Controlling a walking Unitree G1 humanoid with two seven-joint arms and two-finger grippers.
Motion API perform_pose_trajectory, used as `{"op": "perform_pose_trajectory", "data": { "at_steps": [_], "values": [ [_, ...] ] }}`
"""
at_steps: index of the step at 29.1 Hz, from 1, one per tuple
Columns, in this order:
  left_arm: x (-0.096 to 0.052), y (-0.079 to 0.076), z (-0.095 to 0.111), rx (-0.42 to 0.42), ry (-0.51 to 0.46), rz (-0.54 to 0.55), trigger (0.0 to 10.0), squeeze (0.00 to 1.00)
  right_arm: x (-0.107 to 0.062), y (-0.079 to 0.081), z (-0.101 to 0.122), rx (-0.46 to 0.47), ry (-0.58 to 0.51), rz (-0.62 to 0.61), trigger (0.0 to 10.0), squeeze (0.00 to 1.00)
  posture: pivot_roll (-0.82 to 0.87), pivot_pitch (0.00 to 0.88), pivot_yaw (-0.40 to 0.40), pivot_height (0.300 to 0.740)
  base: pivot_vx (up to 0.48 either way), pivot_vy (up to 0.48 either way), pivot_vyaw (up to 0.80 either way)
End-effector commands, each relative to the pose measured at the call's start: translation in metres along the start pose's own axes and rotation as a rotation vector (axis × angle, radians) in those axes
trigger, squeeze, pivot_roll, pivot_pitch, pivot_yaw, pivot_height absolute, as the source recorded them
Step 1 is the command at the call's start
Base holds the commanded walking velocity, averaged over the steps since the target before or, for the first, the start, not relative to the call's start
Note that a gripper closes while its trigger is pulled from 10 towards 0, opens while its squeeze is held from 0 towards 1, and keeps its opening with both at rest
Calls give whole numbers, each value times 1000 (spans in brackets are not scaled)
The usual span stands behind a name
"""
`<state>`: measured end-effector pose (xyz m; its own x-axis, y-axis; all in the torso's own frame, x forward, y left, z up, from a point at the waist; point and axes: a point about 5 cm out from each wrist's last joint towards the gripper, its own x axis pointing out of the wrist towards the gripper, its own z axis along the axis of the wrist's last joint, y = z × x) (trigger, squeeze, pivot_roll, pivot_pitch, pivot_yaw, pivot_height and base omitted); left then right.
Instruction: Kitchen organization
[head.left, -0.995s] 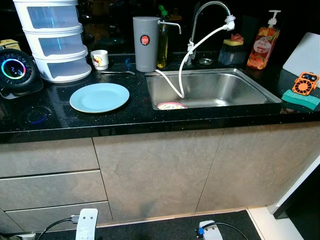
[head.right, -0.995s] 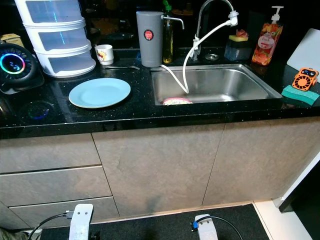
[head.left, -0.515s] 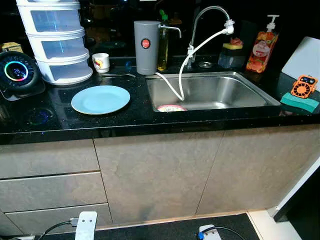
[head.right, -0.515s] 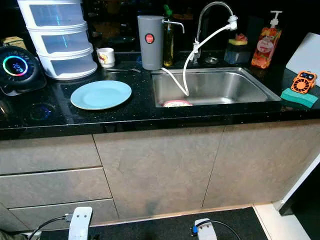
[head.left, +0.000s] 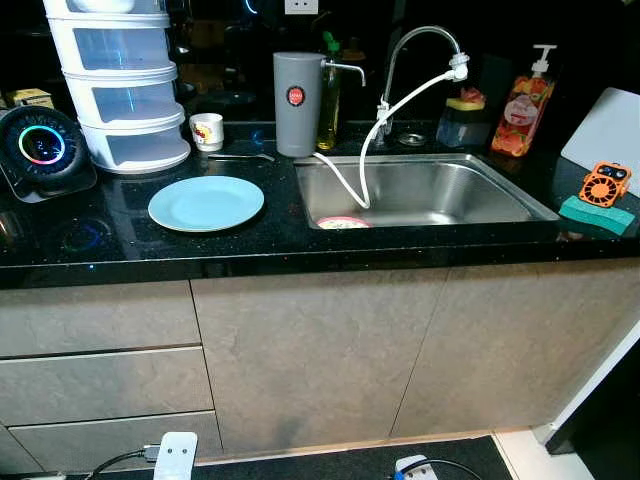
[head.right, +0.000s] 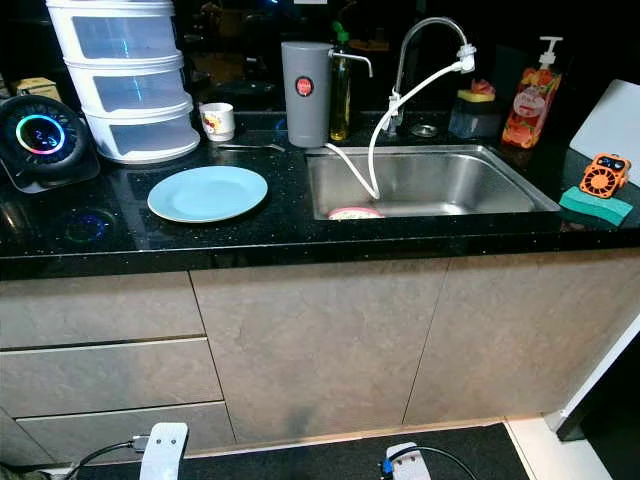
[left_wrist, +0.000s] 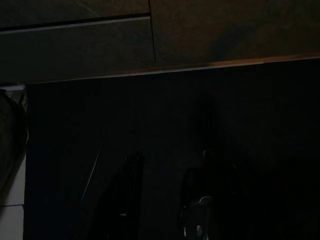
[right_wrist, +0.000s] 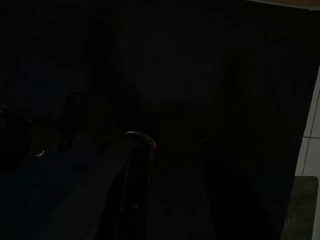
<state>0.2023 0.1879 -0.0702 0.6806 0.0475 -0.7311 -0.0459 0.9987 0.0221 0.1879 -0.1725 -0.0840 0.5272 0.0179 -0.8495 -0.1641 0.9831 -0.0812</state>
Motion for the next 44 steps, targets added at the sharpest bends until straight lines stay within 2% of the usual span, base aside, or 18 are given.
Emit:
{"op": "perform_pose_trajectory", "data": {
  "at_steps": [1, 8, 22, 31, 39, 44],
  "values": [
    [0, 0, -1, 11, 0, 0, 10000, 0, 0, 2, 1, 1, 1, 4, 10000, 0, 57, 1, -33, 740, 0, 0, 0],
    [0, 5, 8, 8, -58, 16, 10000, 0, 1, 7, 9, -4, -19, 12, 10000, 0, 53, 27, -5, 740, 0, 0, 0],
    [0, 10, 11, 0, -65, 32, 10000, 0, 2, 12, 5, 4, 1, 11, 10000, 0, 84, 65, -21, 740, 0, 0, 0],
    [1, 8, 16, -7, -81, 34, 10000, 0, 2, 15, 3, -7, 18, 5, 10000, 0, 106, 80, -39, 740, 0, 0, 0],
    [1, 5, 13, 5, -71, 26, 10000, 0, 4, 16, 21, -9, 1, -2, 10000, 0, 99, 87, -36, 740, 0, 0, 0],
    [2, 4, 14, 4, -71, 26, 10000, 0, 3, 13, 10, -14, 13, -2, 10000, 0, 99, 85, -42, 740, 0, 0, 0]
  ]
}}
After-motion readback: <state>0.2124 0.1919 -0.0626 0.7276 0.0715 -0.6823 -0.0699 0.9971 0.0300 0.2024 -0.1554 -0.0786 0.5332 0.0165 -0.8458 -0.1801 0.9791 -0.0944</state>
